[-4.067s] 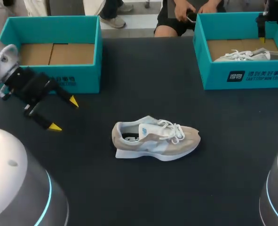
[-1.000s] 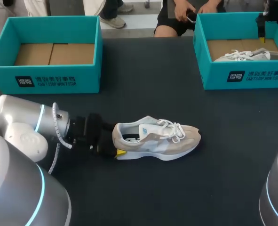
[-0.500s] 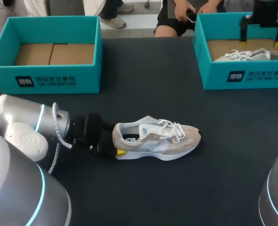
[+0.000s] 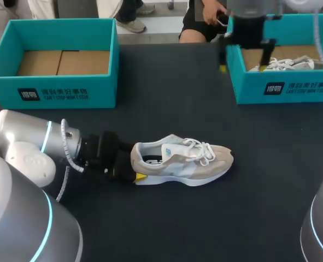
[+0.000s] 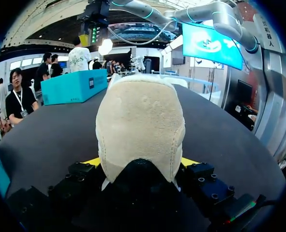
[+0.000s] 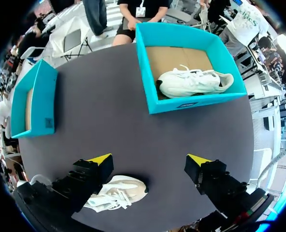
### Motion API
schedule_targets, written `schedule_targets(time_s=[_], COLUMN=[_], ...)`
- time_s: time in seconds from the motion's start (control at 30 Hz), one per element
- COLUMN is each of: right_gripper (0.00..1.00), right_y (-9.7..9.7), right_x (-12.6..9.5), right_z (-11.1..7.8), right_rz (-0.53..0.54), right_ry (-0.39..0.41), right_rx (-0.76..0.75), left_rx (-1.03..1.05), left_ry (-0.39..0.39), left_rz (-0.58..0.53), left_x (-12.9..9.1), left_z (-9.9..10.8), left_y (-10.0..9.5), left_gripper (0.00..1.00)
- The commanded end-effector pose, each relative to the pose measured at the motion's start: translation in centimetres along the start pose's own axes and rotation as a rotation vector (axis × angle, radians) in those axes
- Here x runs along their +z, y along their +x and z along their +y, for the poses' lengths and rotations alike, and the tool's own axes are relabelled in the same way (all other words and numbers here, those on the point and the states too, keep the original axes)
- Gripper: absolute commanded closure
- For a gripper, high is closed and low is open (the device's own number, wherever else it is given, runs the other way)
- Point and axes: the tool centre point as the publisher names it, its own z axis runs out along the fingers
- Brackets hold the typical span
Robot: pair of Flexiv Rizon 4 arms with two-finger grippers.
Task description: Take the shoe out of the shoebox, open the shoe tongue, remove and reinsert the insole, then place the shoe into the shoebox
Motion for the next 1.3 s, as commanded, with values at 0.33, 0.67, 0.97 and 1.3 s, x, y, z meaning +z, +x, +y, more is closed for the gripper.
schedule_targets(time_s=[0.33,0.67,0.97,1.3], right_gripper=[0.00,0.00,0.00,0.00], right_y=[0.3,2.1,8.8,16.1], right_x=[0.4,0.0,-0.2,1.8], right_z=[-0.9,-3.2,-11.0,-17.4], right_rz=[-0.002,-0.023,-0.062,-0.095], right_ry=[-0.026,-0.025,0.000,0.030], right_rx=[0.002,-0.022,-0.018,0.022], left_rx=[0.000,0.000,0.000,0.000], left_ry=[0.000,0.000,0.000,0.000], left_rz=[-0.003,-0.003,-0.003,-0.003], left_x=[0.3,0.3,0.3,0.3], left_z=[0.2,0.2,0.2,0.2], left_y=[0.1,0.1,0.1,0.1], left_gripper=[1.00,1.00,1.00,1.00])
